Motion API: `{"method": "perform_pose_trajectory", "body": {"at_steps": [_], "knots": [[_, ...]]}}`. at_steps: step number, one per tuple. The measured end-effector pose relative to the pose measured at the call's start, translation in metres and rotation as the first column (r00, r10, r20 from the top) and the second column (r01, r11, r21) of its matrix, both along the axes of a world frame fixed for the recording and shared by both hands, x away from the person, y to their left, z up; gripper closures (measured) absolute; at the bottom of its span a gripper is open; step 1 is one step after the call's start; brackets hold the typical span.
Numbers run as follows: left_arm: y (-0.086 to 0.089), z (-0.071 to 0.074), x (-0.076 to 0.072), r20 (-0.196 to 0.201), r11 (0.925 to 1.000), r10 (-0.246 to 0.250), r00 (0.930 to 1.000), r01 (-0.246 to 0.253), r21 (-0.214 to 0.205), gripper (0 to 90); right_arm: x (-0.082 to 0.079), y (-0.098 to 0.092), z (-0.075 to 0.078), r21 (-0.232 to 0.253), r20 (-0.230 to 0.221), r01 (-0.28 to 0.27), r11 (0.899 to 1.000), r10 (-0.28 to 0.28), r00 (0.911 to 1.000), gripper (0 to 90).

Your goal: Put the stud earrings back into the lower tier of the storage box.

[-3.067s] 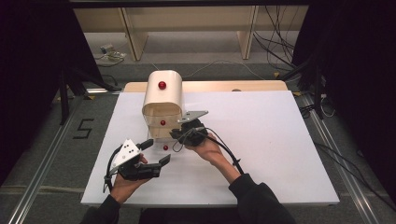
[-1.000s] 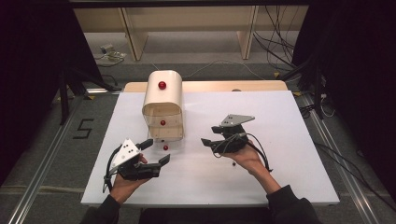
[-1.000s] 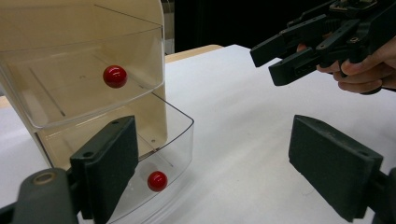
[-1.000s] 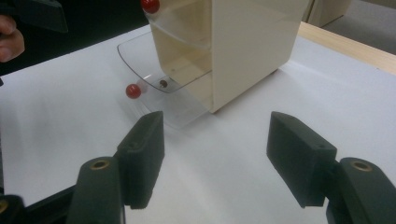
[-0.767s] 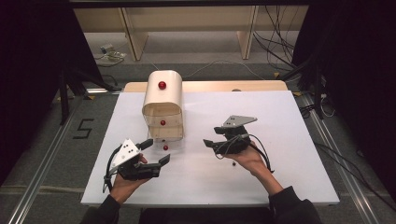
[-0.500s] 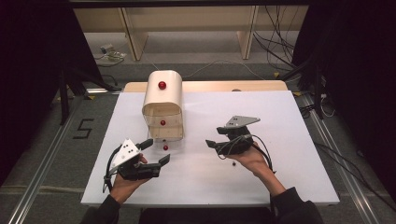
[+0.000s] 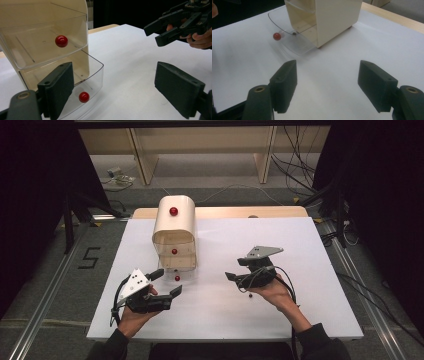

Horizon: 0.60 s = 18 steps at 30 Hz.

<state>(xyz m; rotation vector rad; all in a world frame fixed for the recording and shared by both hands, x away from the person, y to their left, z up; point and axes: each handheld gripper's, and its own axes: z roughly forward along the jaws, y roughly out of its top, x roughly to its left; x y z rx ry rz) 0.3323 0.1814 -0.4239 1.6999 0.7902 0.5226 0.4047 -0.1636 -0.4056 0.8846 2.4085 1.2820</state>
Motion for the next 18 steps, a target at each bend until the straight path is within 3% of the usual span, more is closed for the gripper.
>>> {"method": "perform_pose_trajectory", "body": {"at_steps": [18], "knots": [[0.000,0.000,0.000,0.001,1.0000,0.002,1.0000,-0.002,0.000,15.6,-0.005,-0.013,-0.011,-0.079,-0.065,0.025,0.997,-0.030,0.9975,29.5]]}}
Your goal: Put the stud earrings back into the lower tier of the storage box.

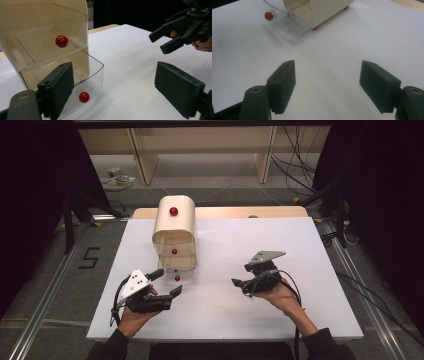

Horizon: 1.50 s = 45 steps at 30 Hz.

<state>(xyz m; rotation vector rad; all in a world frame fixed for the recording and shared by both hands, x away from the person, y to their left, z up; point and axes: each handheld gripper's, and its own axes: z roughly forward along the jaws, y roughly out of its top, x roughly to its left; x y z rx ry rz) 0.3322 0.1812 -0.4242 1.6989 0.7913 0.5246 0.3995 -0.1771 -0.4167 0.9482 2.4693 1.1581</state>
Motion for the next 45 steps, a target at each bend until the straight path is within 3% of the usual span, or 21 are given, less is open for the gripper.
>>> {"method": "perform_pose_trajectory", "body": {"at_steps": [24,36,45], "knots": [[0.000,0.000,0.000,-0.001,1.0000,-0.001,1.0000,0.001,-0.001,15.6,0.001,-0.014,-0.015,-0.047,-0.066,0.072,0.996,-0.075,0.9950,26.5],[0.000,0.000,0.000,-0.001,1.0000,-0.003,1.0000,0.003,0.004,15.6,0.003,-0.016,-0.026,-0.110,-0.110,0.096,0.989,-0.108,0.9880,27.3],[0.000,0.000,0.000,0.000,1.0000,-0.002,1.0000,0.002,-0.001,15.6,0.004,-0.015,-0.035,-0.150,-0.137,0.085,0.985,-0.106,0.9849,32.8]]}}
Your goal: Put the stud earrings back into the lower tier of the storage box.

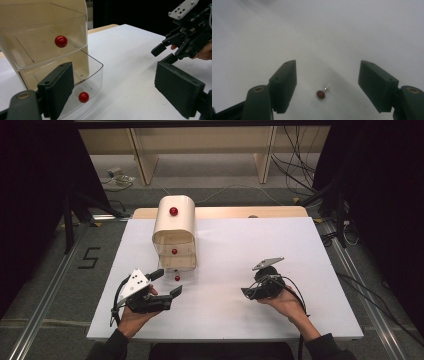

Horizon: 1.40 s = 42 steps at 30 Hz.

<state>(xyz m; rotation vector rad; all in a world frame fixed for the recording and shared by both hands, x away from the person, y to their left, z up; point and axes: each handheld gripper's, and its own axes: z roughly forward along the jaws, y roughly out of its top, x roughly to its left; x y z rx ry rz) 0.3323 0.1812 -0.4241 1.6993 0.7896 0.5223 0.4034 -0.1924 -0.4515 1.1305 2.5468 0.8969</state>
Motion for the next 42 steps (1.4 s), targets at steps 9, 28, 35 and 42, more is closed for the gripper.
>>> {"method": "perform_pose_trajectory", "body": {"at_steps": [9,28,35,42], "knots": [[0.000,0.000,0.000,-0.002,1.0000,-0.004,1.0000,0.004,0.003,15.6,0.000,0.002,-0.007,-0.029,-0.037,-0.009,1.000,0.008,0.9993,42.7],[0.000,0.000,0.000,0.001,1.0000,-0.001,1.0000,0.001,0.002,15.6,0.001,0.004,-0.015,-0.060,-0.082,-0.028,0.998,0.023,0.9964,60.5],[0.000,0.000,0.000,0.001,1.0000,-0.003,1.0000,0.003,0.007,15.6,0.002,0.007,-0.018,-0.087,-0.085,-0.030,0.996,0.023,0.9961,66.7],[0.000,0.000,0.000,0.002,1.0000,-0.002,1.0000,0.002,0.006,15.6,-0.002,0.010,-0.018,-0.122,-0.068,-0.027,0.992,0.019,0.9975,75.3]]}}
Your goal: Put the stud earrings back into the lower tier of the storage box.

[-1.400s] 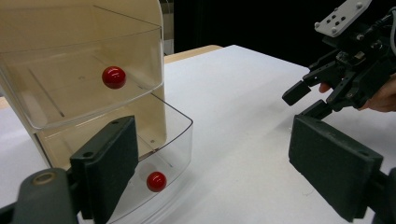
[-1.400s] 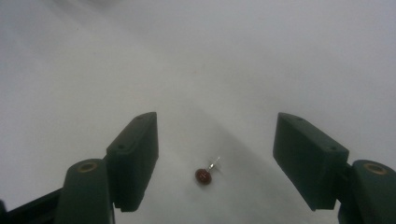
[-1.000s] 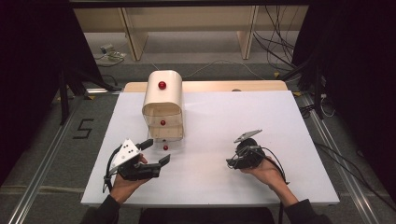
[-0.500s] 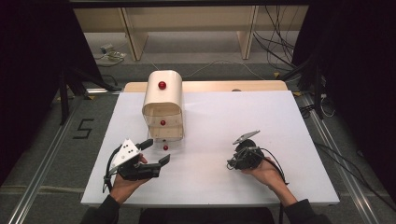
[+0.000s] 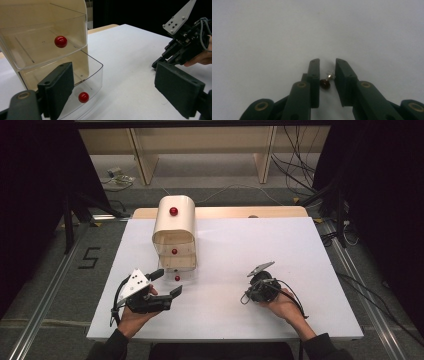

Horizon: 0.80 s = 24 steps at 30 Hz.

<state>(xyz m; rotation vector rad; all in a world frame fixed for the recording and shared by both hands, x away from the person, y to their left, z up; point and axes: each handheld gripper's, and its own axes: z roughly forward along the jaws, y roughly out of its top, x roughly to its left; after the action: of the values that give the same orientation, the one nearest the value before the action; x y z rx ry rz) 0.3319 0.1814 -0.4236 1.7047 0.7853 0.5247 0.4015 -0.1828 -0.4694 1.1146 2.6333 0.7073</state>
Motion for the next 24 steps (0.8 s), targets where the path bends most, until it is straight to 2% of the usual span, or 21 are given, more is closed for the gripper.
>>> {"method": "perform_pose_trajectory", "body": {"at_steps": [3,5,14,24], "knots": [[-0.0003,0.0000,-0.0001,0.000,1.0000,0.002,1.0000,-0.002,-0.005,15.6,-0.0009,0.0007,0.0002,-0.005,0.001,-0.004,1.000,0.004,1.0000,76.7],[-0.0002,0.0000,0.0000,0.001,1.0000,0.002,1.0000,-0.002,-0.005,15.6,-0.0014,0.0008,0.0003,0.000,-0.005,-0.008,1.000,0.008,1.0000,81.7],[0.0000,0.0002,-0.0001,0.001,1.0000,0.002,1.0000,-0.002,-0.005,15.6,-0.0027,0.0014,0.0006,-0.009,0.010,-0.015,1.000,0.015,0.9998,82.2],[0.0001,0.0002,0.0000,0.002,1.0000,0.003,1.0000,-0.003,-0.005,15.6,-0.0024,-0.0036,0.0088,0.057,0.063,-0.011,0.998,0.007,0.9980,82.4]]}}
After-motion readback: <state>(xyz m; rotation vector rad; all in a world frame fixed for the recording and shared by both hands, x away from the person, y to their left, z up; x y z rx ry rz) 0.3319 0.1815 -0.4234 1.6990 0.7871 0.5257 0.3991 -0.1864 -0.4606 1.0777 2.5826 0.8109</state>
